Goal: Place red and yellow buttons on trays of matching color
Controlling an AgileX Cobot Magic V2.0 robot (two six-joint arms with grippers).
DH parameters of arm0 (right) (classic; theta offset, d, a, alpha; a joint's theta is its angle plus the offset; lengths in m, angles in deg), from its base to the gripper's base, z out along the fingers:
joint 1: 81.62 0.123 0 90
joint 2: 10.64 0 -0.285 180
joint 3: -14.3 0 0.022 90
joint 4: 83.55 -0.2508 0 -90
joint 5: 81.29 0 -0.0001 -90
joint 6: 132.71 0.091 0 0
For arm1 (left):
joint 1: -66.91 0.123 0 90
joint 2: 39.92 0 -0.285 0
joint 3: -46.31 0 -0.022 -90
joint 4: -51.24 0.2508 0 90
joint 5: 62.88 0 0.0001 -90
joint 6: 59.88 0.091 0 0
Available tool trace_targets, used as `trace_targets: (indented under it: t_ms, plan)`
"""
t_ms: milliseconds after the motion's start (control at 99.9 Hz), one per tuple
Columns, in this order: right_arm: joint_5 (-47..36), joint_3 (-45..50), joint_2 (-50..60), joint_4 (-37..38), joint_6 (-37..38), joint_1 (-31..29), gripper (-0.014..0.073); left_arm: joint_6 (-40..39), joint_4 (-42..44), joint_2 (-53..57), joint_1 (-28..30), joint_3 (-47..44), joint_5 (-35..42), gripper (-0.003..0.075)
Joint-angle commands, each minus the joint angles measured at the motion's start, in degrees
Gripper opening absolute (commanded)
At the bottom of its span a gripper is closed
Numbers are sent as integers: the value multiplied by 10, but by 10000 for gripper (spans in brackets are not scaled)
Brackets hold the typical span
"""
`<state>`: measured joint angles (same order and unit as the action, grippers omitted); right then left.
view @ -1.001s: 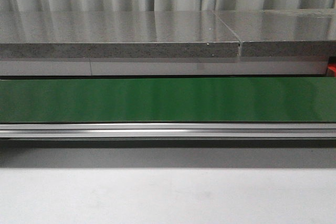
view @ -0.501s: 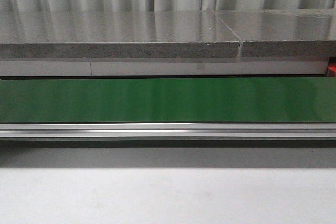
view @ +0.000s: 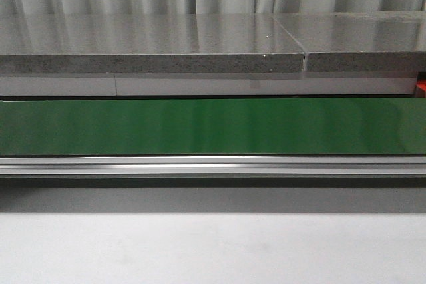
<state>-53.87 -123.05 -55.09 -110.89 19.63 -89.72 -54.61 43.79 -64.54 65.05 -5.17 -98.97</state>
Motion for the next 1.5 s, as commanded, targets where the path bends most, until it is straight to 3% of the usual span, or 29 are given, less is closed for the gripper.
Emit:
trace_targets:
  t_ms: [0,471,591,741,831,961,1131,1492]
  plan:
    - [-39,-15,2,-8,-6,0,-68,-5,-7,-5,-5,16,40,-19]
    - [-39,-15,2,-8,-6,0,-68,-5,-5,-5,-5,15,39,11]
    - [-39,-15,2,-8,-6,0,-68,-5,-5,-5,-5,15,36,174]
    - [-39,-15,2,-8,-6,0,-68,-5,-5,-5,-5,15,36,465]
    - [-39,-15,2,-8,-6,0,-68,-6,-5,-5,-5,15,38,556]
    - [-39,-15,2,-8,-6,0,-68,-53,13,-15,-4,21,44,558]
    - [-39,-15,2,-8,-6,0,-68,-182,99,-83,-3,64,39,558]
    - [-39,-15,2,-8,-6,0,-68,-249,119,-340,14,208,42,558]
